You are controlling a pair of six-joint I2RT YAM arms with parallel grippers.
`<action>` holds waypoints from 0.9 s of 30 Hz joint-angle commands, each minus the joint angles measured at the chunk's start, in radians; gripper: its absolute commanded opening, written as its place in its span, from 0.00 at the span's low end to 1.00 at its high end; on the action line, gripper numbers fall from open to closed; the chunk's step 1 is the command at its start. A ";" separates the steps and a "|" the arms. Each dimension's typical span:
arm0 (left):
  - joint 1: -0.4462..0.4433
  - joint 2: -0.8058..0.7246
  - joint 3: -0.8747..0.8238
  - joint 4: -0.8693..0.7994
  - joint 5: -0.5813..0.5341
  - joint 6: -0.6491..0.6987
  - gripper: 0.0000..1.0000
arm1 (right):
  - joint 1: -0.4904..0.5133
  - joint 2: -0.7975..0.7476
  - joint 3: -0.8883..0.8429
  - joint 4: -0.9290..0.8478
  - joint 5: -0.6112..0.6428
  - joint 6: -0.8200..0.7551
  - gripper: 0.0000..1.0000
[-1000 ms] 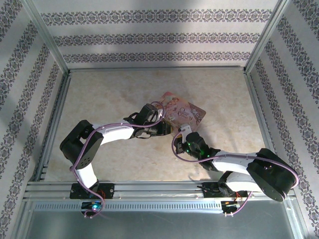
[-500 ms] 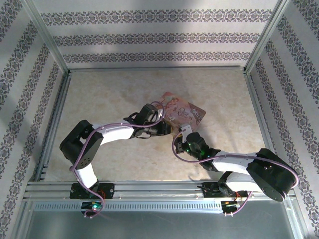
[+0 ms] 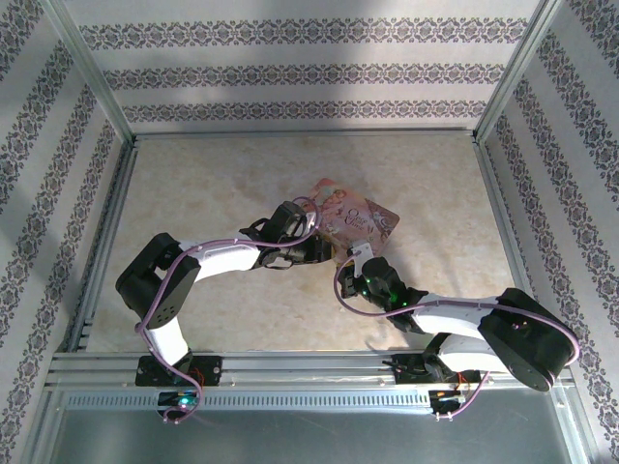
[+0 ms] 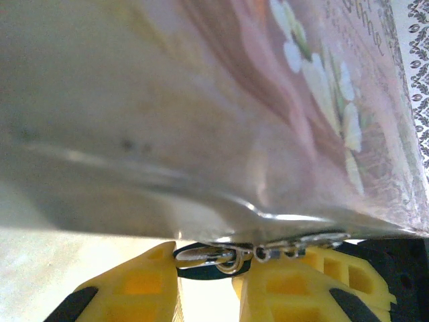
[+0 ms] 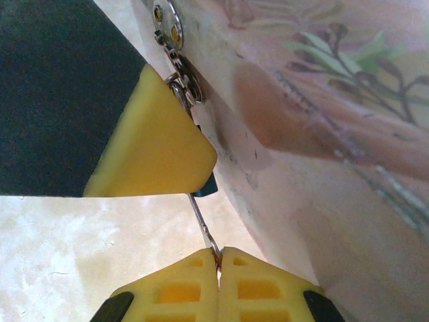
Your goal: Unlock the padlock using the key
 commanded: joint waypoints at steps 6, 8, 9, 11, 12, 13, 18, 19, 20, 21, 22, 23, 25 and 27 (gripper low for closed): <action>-0.018 -0.048 0.013 0.035 0.013 -0.009 0.12 | 0.022 0.052 -0.013 -0.005 0.050 -0.001 0.00; -0.018 -0.049 0.012 0.033 0.013 -0.009 0.12 | 0.024 0.058 -0.007 -0.001 0.053 -0.001 0.00; -0.018 -0.050 0.011 0.034 0.012 -0.008 0.12 | 0.024 0.059 -0.007 0.002 0.055 -0.001 0.00; -0.019 -0.051 0.012 0.032 0.011 -0.008 0.12 | 0.024 0.056 -0.008 0.011 0.062 0.002 0.00; -0.019 -0.052 0.012 0.033 0.011 -0.009 0.12 | 0.024 0.055 -0.010 0.014 0.062 0.001 0.00; -0.018 -0.052 0.013 0.034 0.012 -0.010 0.12 | 0.024 0.051 -0.009 0.016 0.062 0.002 0.00; -0.019 -0.050 0.009 0.038 0.016 -0.011 0.12 | 0.024 0.041 -0.008 0.031 0.064 0.000 0.00; -0.019 -0.050 0.009 0.039 0.016 -0.011 0.12 | 0.023 0.038 -0.008 0.037 0.062 0.001 0.00; -0.018 -0.050 0.009 0.039 0.017 -0.011 0.12 | 0.024 0.036 -0.008 0.042 0.062 0.001 0.00; -0.018 -0.050 0.009 0.039 0.017 -0.011 0.12 | 0.024 0.035 -0.007 0.046 0.062 0.001 0.00; -0.019 -0.050 0.007 0.042 0.018 -0.012 0.12 | 0.024 0.032 -0.005 0.050 0.064 0.001 0.00; -0.018 -0.050 0.007 0.043 0.018 -0.014 0.12 | 0.023 0.030 -0.005 0.054 0.064 0.000 0.00; -0.019 -0.050 0.006 0.049 0.019 -0.017 0.12 | 0.021 0.027 -0.004 0.063 0.064 0.002 0.00; -0.019 -0.050 0.005 0.051 0.019 -0.018 0.12 | 0.019 0.027 -0.002 0.072 0.064 0.002 0.00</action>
